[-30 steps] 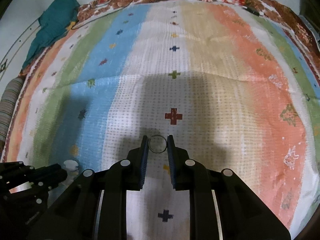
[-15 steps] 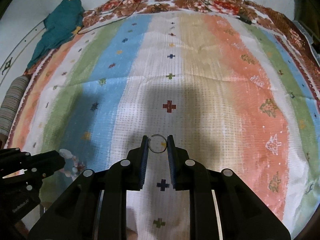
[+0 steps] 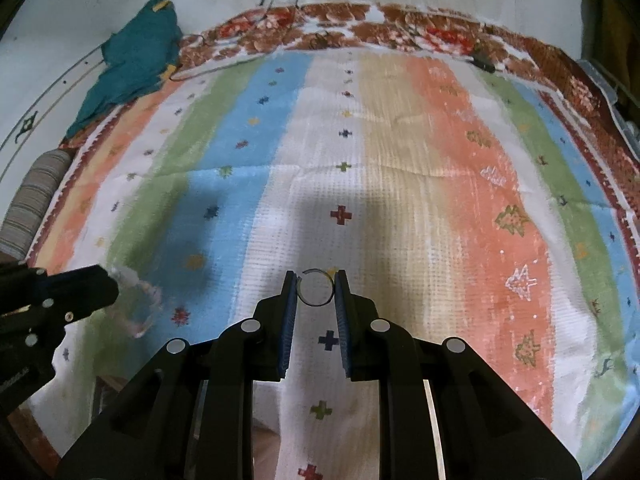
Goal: Organize jewelry
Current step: 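Carry the shell bracelet and silver ring over the silver tin with both tools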
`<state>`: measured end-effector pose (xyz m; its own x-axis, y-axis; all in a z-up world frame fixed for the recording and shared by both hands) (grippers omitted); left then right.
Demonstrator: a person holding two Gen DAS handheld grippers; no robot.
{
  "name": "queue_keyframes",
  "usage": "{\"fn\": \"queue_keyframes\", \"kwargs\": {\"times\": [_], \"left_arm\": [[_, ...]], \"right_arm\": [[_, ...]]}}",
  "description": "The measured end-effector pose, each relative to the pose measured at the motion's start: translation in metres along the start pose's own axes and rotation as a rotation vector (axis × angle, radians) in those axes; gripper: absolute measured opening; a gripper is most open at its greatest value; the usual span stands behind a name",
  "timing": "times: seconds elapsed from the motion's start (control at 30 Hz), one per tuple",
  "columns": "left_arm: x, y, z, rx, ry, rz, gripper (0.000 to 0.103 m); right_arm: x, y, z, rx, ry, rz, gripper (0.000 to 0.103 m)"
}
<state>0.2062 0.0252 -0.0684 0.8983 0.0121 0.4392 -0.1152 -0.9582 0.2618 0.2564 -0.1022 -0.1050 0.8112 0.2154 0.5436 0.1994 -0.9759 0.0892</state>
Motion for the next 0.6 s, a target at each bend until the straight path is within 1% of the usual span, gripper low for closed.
{"fn": "queue_keyframes", "kwargs": {"times": [0.07, 0.2, 0.37, 0.6], "left_arm": [[-0.001, 0.002, -0.006, 0.010, 0.017, 0.010, 0.011], [-0.005, 0.005, -0.015, -0.004, 0.039, 0.015, 0.011], [-0.011, 0.010, -0.028, -0.002, 0.075, 0.050, 0.011], [-0.020, 0.015, -0.045, -0.023, 0.117, 0.064, 0.011]], "right_arm": [[-0.002, 0.000, -0.009, 0.008, 0.013, -0.003, 0.020], [-0.006, 0.000, -0.023, 0.018, 0.035, -0.007, 0.020], [-0.009, 0.000, -0.040, 0.027, 0.078, -0.016, 0.020], [-0.019, 0.000, -0.050, 0.037, 0.091, -0.023, 0.020]]}}
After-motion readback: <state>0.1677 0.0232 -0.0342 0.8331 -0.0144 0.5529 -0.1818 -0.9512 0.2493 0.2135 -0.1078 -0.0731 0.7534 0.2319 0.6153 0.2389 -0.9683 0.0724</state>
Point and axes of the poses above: each gripper's, at about its wrist camera, not at the fingertips, and z roughly the way its jaws point, y to its right, x to its top, the point moved 1 cm from there along z, roughly the way its jaws point, and after that the axes turned 11 degrees about -x, right-handed, at the moved point
